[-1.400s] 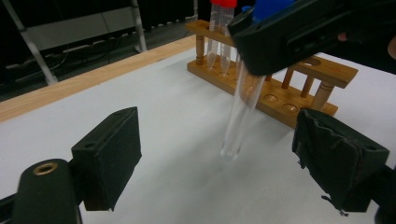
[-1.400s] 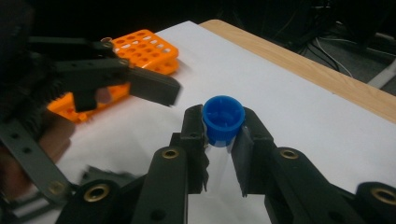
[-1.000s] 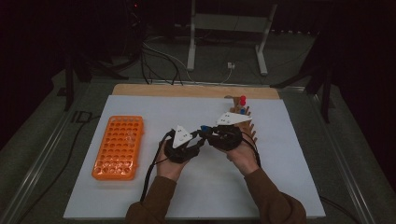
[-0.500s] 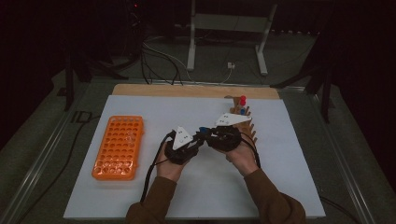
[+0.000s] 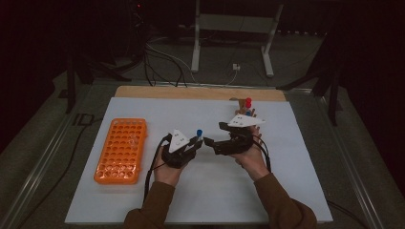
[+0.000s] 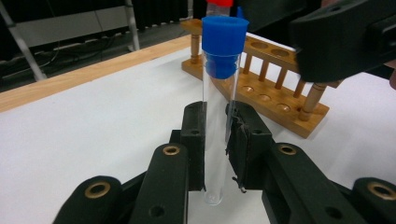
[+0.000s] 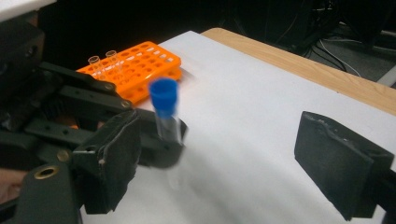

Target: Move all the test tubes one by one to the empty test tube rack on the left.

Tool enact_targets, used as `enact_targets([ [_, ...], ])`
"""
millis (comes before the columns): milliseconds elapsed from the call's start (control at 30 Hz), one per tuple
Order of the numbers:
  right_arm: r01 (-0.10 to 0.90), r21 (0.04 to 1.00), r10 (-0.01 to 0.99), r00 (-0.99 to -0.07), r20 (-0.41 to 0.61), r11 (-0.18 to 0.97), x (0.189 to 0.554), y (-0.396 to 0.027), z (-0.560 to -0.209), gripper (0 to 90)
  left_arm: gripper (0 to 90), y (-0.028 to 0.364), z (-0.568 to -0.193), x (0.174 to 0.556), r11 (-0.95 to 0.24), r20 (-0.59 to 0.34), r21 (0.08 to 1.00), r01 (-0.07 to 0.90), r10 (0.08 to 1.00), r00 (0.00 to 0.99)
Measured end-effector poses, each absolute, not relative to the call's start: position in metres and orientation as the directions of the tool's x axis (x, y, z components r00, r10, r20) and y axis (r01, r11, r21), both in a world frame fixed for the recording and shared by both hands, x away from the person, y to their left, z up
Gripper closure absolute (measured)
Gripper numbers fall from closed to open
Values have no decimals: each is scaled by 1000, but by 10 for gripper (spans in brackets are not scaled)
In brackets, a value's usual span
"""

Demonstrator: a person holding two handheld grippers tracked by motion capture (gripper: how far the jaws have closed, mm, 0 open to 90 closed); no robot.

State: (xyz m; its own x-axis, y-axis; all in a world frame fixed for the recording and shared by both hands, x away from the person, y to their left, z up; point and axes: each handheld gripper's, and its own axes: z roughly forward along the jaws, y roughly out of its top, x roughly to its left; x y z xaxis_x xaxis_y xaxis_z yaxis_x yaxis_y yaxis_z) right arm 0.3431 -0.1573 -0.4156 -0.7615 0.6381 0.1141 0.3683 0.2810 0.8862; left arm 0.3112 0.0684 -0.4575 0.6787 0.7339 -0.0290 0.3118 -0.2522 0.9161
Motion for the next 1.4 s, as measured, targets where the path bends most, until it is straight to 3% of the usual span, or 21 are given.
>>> enact_targets([
  [133,369,886,663,-742,99,281,343,-165,-419,37,773,78,-455,310,-237,-36,919,315,746,665],
  [300,367,890,687,-721,88,271,341,-176,-424,5,773,88,-453,308,-226,-39,921,318,758,651],
  [1400,361,912,781,-620,77,196,324,-231,-433,2,771,168,-452,289,-157,-51,924,348,853,519],
])
